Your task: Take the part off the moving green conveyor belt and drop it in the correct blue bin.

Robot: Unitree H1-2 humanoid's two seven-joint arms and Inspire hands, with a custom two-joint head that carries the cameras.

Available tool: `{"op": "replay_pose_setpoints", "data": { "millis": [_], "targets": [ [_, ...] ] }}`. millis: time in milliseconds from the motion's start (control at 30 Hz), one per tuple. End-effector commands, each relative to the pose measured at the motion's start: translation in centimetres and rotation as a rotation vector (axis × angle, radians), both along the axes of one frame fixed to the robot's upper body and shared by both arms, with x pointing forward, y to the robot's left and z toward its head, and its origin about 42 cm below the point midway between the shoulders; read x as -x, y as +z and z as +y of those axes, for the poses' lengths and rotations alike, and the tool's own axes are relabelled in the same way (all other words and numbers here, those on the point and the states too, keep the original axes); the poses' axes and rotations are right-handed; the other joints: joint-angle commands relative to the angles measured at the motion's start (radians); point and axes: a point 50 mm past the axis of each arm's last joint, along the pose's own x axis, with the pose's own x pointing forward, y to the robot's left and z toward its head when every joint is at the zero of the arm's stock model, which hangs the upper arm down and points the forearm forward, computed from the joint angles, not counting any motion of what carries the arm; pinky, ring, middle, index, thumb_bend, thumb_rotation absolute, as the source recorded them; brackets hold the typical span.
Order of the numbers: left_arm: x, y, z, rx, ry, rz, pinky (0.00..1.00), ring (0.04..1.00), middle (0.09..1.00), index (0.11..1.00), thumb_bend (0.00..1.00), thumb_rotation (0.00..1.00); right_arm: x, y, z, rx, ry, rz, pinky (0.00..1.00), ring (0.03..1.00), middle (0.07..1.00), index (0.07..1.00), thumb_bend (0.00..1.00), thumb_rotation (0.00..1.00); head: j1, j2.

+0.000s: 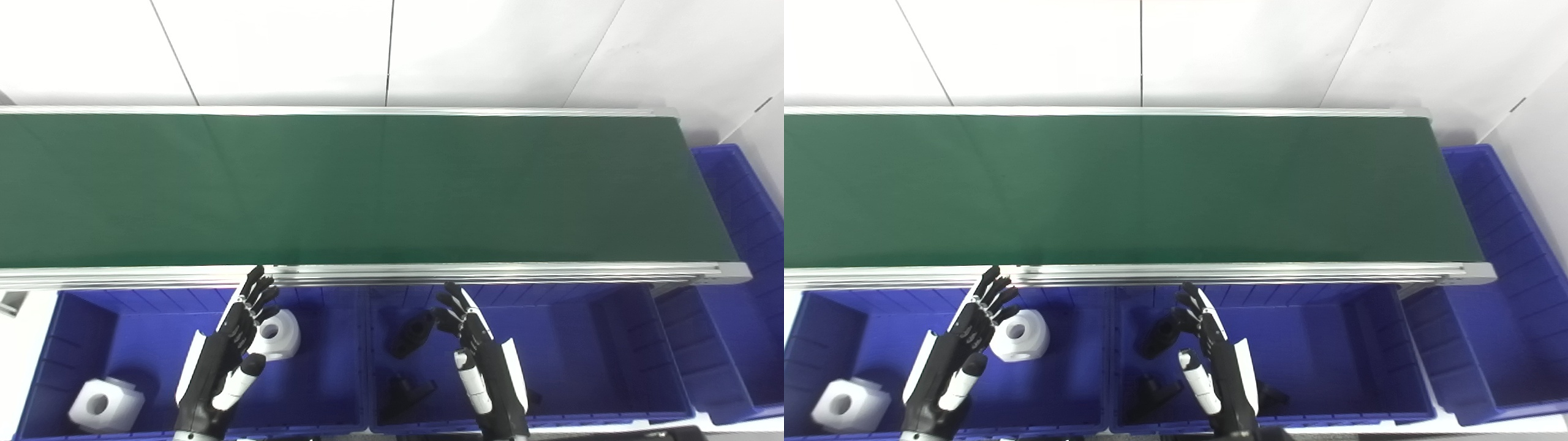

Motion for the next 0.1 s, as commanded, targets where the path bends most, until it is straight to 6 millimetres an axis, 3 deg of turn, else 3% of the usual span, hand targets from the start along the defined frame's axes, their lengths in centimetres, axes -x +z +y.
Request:
{"op": "replay_pose_setpoints", "data": {
  "millis": [0, 67],
  "targets": [
    [-0.03, 0.91, -0.19, 0.012, -0.003, -0.044, 0.87, 0.915, 0.944, 0.961, 0.89, 0.83, -0.16, 1.08, 0.02, -0.019, -0.006, -0.078, 0.80, 0.822, 0.877, 0.924, 0.82, 1.00, 0.002, 0.001],
    [0.02, 0.98, -0.29, 0.013, -0.008, -0.045, 0.87, 0.924, 0.950, 0.968, 0.89, 0.83, -0.13, 1.08, -0.12, -0.023, -0.002, -0.078, 0.82, 0.832, 0.884, 0.926, 0.83, 1.00, 0.009, -0.001]
  ]
}}
